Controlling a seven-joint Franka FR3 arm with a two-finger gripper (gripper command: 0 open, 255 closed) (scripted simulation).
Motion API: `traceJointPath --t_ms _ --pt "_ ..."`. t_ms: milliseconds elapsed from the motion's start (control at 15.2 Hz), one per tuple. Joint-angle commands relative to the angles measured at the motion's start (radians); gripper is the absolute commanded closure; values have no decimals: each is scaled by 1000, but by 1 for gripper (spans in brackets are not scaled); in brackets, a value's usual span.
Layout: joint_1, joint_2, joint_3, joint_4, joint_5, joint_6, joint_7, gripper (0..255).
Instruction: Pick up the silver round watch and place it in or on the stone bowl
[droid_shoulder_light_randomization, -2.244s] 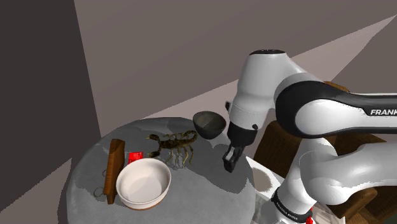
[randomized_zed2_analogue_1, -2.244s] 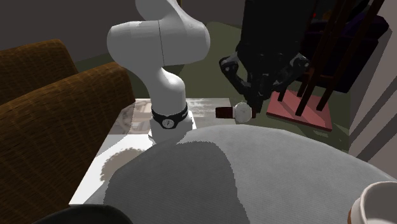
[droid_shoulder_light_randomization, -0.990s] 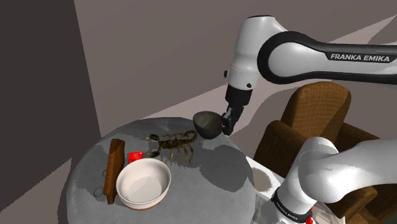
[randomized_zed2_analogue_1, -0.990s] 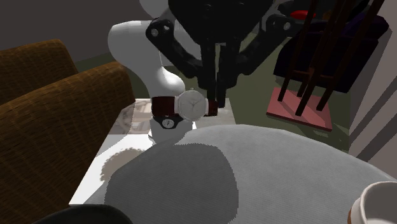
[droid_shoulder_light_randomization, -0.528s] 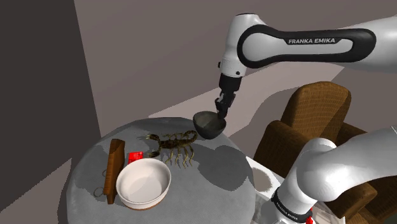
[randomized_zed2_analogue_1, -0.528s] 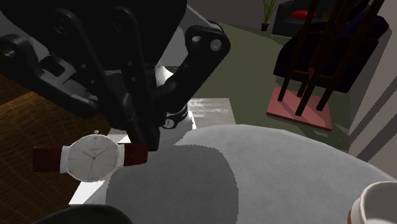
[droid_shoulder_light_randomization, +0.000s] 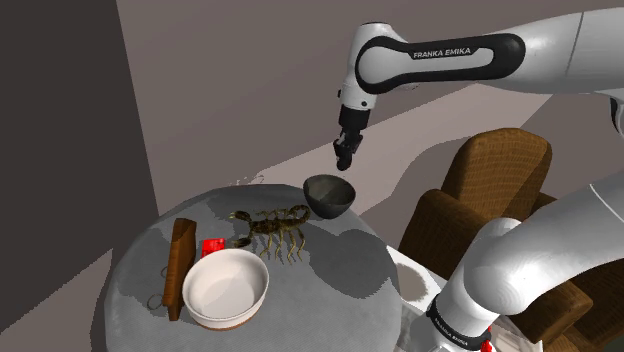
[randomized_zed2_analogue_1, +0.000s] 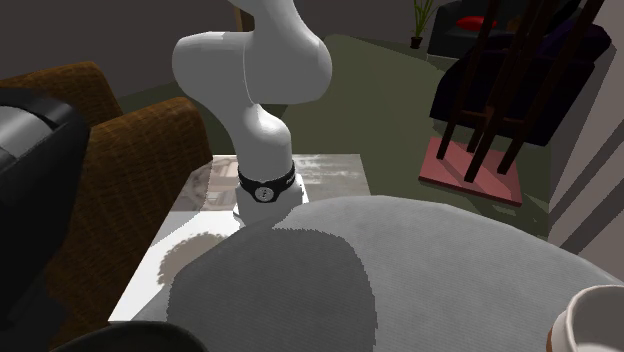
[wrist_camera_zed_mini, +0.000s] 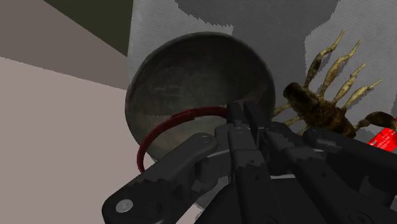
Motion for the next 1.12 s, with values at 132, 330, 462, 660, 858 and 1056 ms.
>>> traceJointPath --t_ms 132,330,462,660,858,1056 --pt "-1 15 -1 -39 0 55 -3 255" --pt "0 22 -1 -74 0 96 -4 255" --pt "0 27 -1 -96 0 124 -5 255" --pt "0 38 -1 -129 1 166 -6 255" --pt "0 51 0 -161 2 212 -7 255" --pt "0 51 0 -161 2 212 -7 255"
